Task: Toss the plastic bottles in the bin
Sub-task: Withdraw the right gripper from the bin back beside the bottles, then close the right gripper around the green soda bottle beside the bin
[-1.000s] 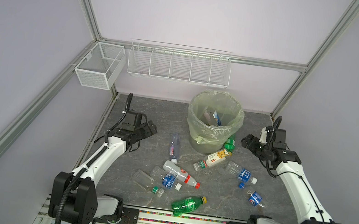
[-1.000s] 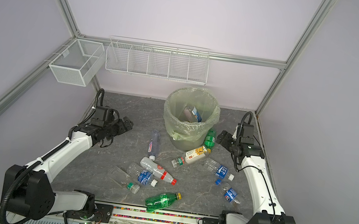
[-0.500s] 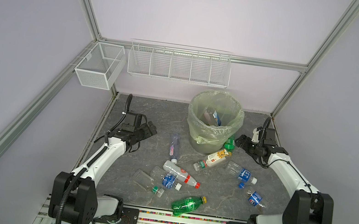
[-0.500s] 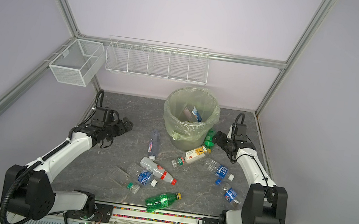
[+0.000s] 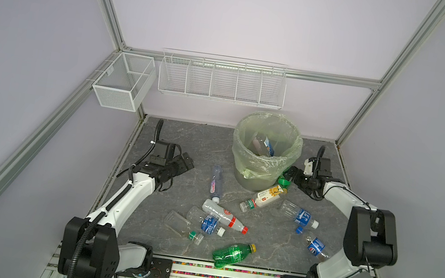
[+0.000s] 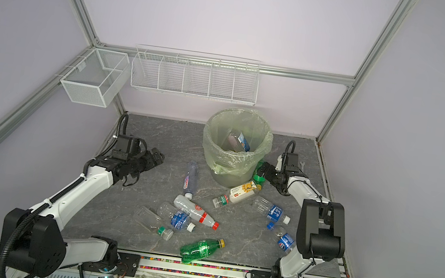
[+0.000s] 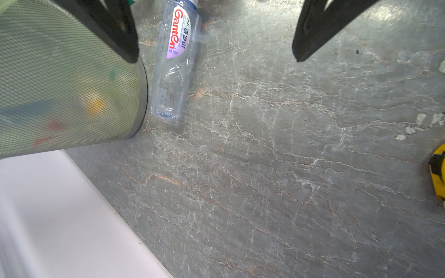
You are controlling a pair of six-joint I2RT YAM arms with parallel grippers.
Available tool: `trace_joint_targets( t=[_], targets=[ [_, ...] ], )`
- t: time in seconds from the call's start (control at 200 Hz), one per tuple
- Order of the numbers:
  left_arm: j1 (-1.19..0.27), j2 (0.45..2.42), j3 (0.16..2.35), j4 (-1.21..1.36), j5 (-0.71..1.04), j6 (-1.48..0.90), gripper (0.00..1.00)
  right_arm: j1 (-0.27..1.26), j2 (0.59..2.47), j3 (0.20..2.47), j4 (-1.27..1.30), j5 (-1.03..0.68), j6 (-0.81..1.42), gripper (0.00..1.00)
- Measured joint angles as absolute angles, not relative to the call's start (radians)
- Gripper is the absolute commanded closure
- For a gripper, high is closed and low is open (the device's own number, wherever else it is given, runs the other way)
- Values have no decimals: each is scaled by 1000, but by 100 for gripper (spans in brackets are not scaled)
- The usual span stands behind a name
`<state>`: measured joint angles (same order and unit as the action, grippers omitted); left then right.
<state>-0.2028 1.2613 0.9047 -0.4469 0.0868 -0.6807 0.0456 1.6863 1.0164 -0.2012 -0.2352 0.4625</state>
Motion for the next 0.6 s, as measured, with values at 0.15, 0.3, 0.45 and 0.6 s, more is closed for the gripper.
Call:
trace_joint_targets(
  t=[0.15, 0.3, 0.45, 0.6],
  targets=[
    [-203, 1251, 893, -460, 86, -681, 1, 46, 1744, 1039, -170, -256, 458, 6],
    [-203, 1234, 892, -469, 78, -680, 1, 46, 1792, 1066, -157, -268, 451, 13],
    [-202, 1217, 892, -481, 65, -677, 1, 45, 1838, 1096, -155, -280, 443, 21],
    [-197, 1216, 893, -486, 60, -677, 1, 45, 1871, 1108, -148, -290, 440, 27]
  ],
)
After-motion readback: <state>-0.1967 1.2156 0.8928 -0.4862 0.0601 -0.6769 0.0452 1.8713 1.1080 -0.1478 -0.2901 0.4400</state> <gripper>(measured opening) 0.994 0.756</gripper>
